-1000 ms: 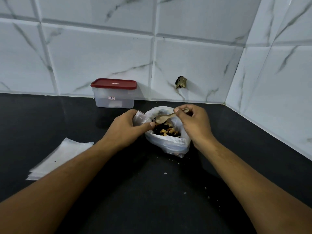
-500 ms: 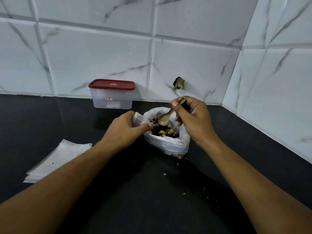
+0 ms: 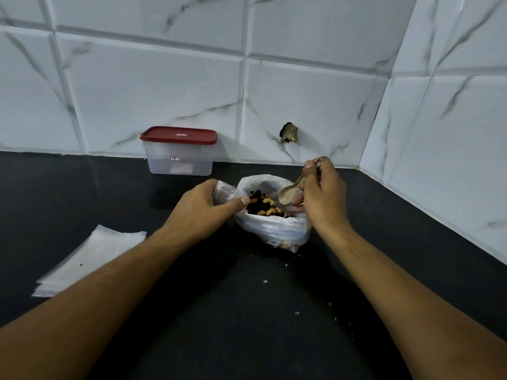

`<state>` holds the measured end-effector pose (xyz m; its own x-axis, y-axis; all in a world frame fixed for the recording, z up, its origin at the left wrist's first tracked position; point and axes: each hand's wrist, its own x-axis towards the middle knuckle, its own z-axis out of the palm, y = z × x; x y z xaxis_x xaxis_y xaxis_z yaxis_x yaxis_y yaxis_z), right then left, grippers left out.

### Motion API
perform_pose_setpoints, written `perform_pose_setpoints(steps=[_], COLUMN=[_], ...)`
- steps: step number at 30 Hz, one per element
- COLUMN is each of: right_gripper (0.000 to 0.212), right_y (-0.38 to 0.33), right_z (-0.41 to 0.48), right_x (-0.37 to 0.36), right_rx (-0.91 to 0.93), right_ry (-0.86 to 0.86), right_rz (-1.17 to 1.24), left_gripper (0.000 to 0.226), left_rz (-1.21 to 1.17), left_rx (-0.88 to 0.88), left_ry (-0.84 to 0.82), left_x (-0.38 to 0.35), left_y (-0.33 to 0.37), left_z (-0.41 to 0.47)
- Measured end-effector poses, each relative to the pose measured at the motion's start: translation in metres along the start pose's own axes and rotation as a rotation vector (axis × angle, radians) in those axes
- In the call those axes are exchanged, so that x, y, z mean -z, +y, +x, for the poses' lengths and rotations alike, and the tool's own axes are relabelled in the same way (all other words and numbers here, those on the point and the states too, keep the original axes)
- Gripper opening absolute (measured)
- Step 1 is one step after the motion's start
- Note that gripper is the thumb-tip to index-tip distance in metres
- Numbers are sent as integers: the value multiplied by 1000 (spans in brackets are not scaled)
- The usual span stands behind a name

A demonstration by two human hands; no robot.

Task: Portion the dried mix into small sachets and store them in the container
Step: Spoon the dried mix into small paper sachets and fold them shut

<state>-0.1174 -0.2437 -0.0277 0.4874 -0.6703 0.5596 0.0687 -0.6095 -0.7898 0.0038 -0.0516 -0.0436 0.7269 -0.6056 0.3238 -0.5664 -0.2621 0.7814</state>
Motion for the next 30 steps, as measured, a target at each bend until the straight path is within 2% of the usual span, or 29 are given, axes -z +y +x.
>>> perform_pose_setpoints(steps=[3, 8, 12, 14, 17, 30], right_gripper=[26, 26, 27, 27, 27, 22], right_y=[4, 9, 13, 12, 12, 10], right_z=[-1, 3, 4, 4, 4, 9], right_x=[-2, 0, -4, -7, -8, -2], right_rx=[-41, -157, -122, -122, -234, -411], right_ry=[-30, -29, -15, -50, -123, -248], right_rz=[-8, 27, -26, -33, 32, 178], left_gripper=[41, 44, 42, 41, 39, 46], left_rz=[-11, -35, -29, -24, -16, 0], left_rx=[0, -6, -14, -14, -20, -35], left_ry=[-11, -47, -47, -47, -46, -55], left_x=[0, -2, -3, -2, -2, -3], left_y=[0, 2, 1, 1, 0, 1], left_z=[-2, -2, -2, -2, -2, -1])
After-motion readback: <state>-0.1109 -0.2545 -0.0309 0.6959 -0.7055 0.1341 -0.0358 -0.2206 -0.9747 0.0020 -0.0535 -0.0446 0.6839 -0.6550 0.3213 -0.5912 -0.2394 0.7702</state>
